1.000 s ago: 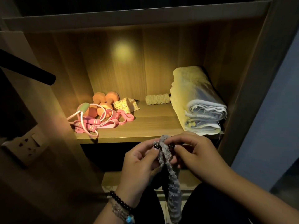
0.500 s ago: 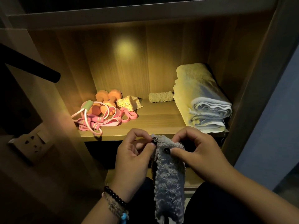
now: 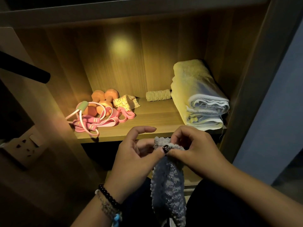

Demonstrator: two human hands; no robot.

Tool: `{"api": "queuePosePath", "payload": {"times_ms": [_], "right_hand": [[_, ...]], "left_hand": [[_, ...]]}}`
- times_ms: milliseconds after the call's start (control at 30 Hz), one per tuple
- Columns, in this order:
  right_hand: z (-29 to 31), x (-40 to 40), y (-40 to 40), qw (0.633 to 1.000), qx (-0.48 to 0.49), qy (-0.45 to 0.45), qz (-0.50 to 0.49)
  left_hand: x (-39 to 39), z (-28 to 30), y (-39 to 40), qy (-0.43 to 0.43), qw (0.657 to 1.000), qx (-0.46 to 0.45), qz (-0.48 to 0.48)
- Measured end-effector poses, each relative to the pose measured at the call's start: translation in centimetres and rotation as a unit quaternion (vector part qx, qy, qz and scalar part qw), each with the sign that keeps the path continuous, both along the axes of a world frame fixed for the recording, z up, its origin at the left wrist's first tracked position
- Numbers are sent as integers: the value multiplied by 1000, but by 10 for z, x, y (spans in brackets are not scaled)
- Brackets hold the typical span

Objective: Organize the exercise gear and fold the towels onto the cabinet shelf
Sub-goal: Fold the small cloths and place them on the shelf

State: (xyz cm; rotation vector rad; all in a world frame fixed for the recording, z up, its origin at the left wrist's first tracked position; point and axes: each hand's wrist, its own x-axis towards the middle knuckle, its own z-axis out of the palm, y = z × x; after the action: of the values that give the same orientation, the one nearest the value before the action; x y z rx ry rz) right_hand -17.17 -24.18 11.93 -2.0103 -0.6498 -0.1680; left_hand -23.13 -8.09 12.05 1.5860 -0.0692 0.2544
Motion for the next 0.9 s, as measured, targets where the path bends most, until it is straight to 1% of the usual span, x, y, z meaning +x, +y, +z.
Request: {"api": "queuePosePath", "payload": {"times_ms": [67, 167, 233, 300, 333, 400, 467, 500, 567, 633, 700, 767, 900], "right_hand": [[-3, -1, 2, 998, 40, 47, 9], [-5, 0, 4, 984, 96, 145, 43], [-5, 5, 1, 974, 100, 180, 96], [0, 12, -4, 972, 60, 168, 154], [5, 17, -7, 975, 12, 141, 169], [18, 28, -11, 977, -130, 44, 161], [33, 42, -12, 955, -262, -74, 116], [41, 47, -11, 943, -295, -120, 99], [55, 54, -7, 916, -337, -198, 93], [65, 56, -1, 876, -390, -262, 110], [71, 55, 4, 841, -438, -289, 132], [78, 50, 9, 812, -475, -310, 141], [90, 48, 13, 777, -485, -381, 126]], "left_hand": [[7, 0, -5, -11, 999, 17, 38], [21, 10, -3, -48, 996, 44, 68], [31, 20, 4, -77, 993, 52, 72], [41, 30, 14, -107, 988, 84, 70], [45, 34, 19, -122, 984, 111, 64], [50, 39, 29, -151, 971, 176, 60], [53, 40, 40, -167, 953, 242, 78], [53, 40, 46, -168, 946, 263, 91], [53, 37, 55, -157, 943, 272, 109], [53, 34, 62, -133, 953, 241, 128], [53, 32, 67, -111, 960, 207, 156], [53, 31, 70, -100, 959, 197, 179], [54, 27, 77, -88, 956, 198, 199]]}}
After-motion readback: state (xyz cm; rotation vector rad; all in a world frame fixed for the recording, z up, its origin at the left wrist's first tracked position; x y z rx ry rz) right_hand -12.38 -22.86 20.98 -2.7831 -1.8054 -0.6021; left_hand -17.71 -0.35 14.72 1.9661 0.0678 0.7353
